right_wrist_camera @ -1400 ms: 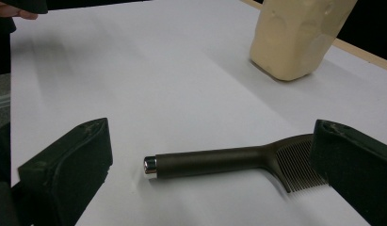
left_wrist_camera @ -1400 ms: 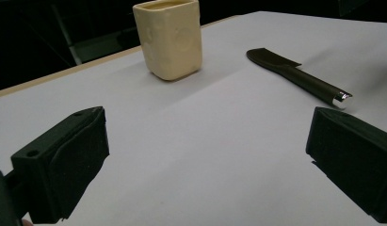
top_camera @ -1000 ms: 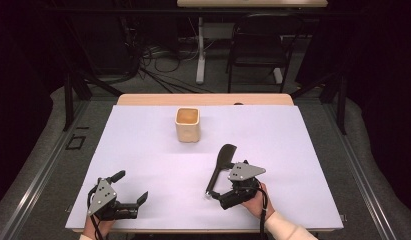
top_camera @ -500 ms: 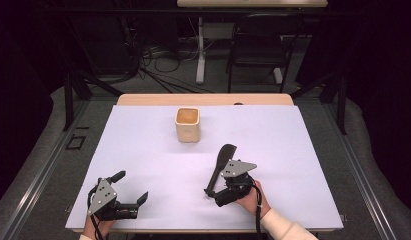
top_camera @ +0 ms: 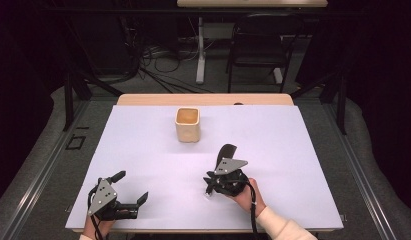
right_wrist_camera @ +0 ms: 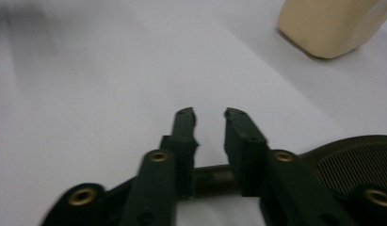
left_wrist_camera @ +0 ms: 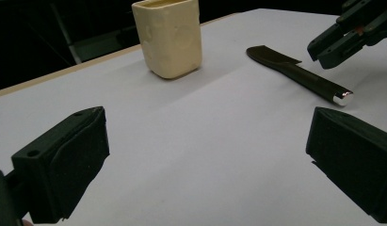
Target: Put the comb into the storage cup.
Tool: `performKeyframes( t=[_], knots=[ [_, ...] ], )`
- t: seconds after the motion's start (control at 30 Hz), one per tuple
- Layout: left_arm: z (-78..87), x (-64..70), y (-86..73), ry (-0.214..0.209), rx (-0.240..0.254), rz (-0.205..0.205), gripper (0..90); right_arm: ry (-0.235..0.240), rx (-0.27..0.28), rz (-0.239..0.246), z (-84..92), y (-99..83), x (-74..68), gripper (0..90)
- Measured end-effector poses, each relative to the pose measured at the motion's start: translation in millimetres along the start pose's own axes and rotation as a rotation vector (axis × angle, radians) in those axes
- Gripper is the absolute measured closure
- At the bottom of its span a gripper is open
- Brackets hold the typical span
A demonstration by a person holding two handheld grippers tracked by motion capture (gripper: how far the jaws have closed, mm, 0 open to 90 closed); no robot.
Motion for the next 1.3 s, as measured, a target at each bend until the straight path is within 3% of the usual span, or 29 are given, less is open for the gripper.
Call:
performKeyframes(
  t=[0.17,0.27,0.4,0.67,0.93,1.3],
  knots=[
    [-0.1,0.2,0.0,-0.001,0.000,0.000,0.1,-0.003,-0.031,0.026,-6.3,0.6,-6.4,89.9],
    [0.0,0.0,-0.1,-0.001,0.000,0.000,0.2,-0.008,-0.064,0.070,-12.7,0.9,-12.7,90.0],
    [0.2,-0.1,-0.2,0.001,-0.002,0.002,0.2,0.001,-0.101,0.086,-17.7,-0.4,-16.5,90.0],
    [1.0,-0.3,-0.2,0.002,0.000,0.001,0.2,0.027,-0.168,0.064,-18.0,-4.1,-21.7,90.0],
    [1.6,-0.8,-0.1,0.003,0.000,-0.002,0.2,0.022,-0.206,0.053,-14.0,-7.3,-20.5,90.0],
    [2.0,-0.9,-0.2,0.006,0.001,0.005,0.2,0.008,-0.226,0.023,-2.0,-12.3,-12.4,90.0]
  ],
)
Point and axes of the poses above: each handheld gripper's, and its own axes: z roughly backward along the jaws, y roughly out of its top, x roughly to its right, the point moved 3 cm from there along -z, roughly forward along the jaws, and after that the axes turned 4 degrees about x, right-handed, at the moved point
